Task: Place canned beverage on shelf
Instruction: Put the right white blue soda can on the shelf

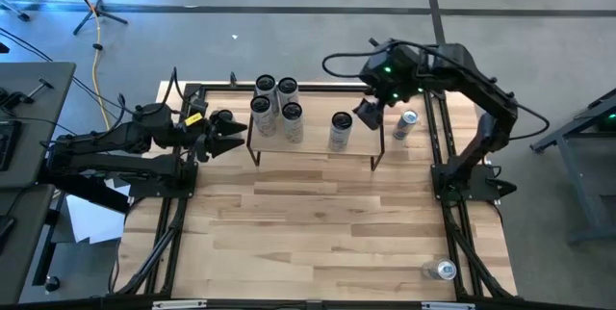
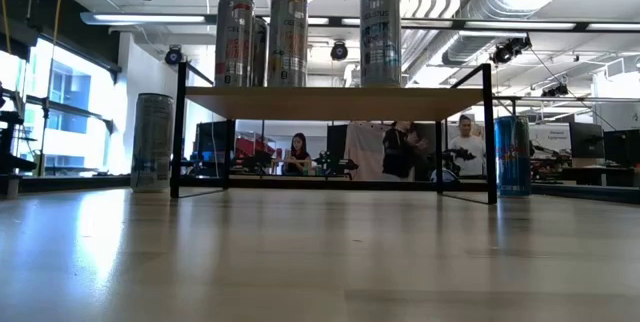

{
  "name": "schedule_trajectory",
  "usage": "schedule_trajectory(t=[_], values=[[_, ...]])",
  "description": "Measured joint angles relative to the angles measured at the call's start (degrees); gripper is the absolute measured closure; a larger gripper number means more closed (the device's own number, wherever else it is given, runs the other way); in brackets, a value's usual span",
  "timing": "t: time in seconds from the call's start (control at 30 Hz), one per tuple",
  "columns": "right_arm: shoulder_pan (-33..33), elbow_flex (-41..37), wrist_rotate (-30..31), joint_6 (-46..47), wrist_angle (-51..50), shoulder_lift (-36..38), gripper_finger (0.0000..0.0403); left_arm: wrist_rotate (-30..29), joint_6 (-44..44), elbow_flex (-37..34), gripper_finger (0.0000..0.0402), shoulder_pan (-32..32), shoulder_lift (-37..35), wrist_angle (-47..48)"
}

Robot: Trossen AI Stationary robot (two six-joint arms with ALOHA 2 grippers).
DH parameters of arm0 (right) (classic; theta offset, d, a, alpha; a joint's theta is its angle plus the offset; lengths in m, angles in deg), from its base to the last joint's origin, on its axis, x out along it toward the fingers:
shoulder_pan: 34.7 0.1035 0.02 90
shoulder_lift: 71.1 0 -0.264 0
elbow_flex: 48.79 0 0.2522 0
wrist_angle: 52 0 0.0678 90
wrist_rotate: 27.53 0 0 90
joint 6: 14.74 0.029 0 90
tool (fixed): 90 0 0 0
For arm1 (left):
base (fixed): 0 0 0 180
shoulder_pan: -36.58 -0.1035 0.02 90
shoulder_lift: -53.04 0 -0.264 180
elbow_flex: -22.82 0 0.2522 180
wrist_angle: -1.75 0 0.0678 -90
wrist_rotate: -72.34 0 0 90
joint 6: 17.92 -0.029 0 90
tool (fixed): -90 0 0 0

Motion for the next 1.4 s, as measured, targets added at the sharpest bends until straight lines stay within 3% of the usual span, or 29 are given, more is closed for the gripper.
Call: schedule_trajectory(t=[0.17, 0.3, 0.4, 0.53, 0.8, 0.9, 1.0, 1.13, 1.4], values=[[4.54, -0.33, 0.57, 3.26, 0.2, 2.04, 0.0119, 0.0, 0.0, 0.0, 0.0051, 0.0, 0.0, 0.0], [9.79, -3.83, 7.87, 7.06, 0.64, 3.49, 0.0119, 0.0, 0.0, 0.0, 0.0051, 0.02, 0.0, 0.0], [13.45, -10.08, 13.56, 11.35, 1.09, 6.04, 0.0119, 0.01, 0.0, 0.0, 0.0051, 0.0, 0.0, 0.0], [16.89, -22.37, 14.22, 19.17, 5.7, 12.74, 0.0119, 0.0, 0.0, 0.0, 0.0051, 0.0, 0.0, 0.0], [22.18, -52.26, 18.93, 33.53, 31.09, 31.29, 0.0119, 0.02, 0.42, 0.0, 0.0051, 0.01, 0.0, 0.0], [24.0, -61.53, 22.6, 35.4, 46.6, 34.8, 0.0119, 0.02, 0.44, 0.0, 0.0051, 0.0, 0.0, 0.0], [25.19, -68.61, 22.41, 34.03, 61.76, 35.73, 0.0119, 0.02, 0.52, 0.0, 0.0051, 0.0, 0.0, 0.0], [26.5, -73.51, 19.12, 33.86, 72.52, 35.47, 0.0119, 0.02, 0.6, 0.0, 0.0051, 0.01, -0.02, 0.0], [28.66, -74.31, 17.36, 37.07, 73.34, 35.46, 0.0119, 0.03, 2.08, 0.0, 0.0051, 0.01, 0.0, 0.01]])
